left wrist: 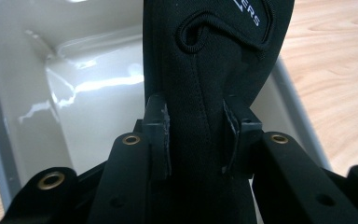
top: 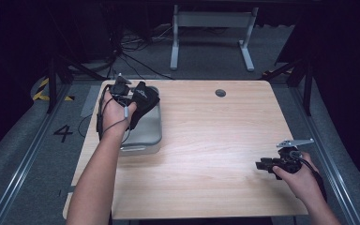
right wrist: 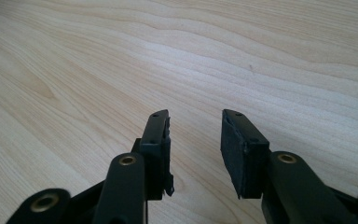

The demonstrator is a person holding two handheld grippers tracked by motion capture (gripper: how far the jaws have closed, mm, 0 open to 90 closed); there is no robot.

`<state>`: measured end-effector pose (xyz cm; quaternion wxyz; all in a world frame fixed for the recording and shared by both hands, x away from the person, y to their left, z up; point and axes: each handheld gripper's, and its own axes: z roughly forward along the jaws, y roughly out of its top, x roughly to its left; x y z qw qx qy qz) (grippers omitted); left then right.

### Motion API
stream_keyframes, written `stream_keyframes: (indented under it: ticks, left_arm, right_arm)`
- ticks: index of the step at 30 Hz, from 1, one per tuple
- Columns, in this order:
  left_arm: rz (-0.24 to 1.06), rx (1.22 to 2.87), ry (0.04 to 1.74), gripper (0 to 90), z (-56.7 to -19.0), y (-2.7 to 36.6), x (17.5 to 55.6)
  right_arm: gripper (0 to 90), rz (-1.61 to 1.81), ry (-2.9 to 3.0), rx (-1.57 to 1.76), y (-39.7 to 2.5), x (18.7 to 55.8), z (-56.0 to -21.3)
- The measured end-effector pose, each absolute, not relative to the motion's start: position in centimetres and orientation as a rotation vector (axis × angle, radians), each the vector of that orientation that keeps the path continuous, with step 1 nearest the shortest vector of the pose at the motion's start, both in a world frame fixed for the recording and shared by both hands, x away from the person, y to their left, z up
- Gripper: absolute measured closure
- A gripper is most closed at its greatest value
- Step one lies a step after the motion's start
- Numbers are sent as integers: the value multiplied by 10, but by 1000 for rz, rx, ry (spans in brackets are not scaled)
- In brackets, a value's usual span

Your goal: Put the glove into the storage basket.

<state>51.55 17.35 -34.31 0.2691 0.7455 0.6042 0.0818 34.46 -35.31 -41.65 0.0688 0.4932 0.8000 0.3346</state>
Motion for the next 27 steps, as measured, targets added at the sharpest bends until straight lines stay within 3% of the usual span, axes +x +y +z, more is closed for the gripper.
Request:
stream_keyframes:
  ticks: [21,23,27]
  left_arm:
    - [182,2047,1801,655,-384,160,536]
    - [208,2075,1772,617,-386,159,536]
    - [257,2096,1717,451,-388,159,534]
  right_arm:
    - [628,1021,2416,1481,-352,347,-416]
    - [628,1026,2416,1478,-353,347,-416]
    - [633,1037,2402,1465,-353,347,-413]
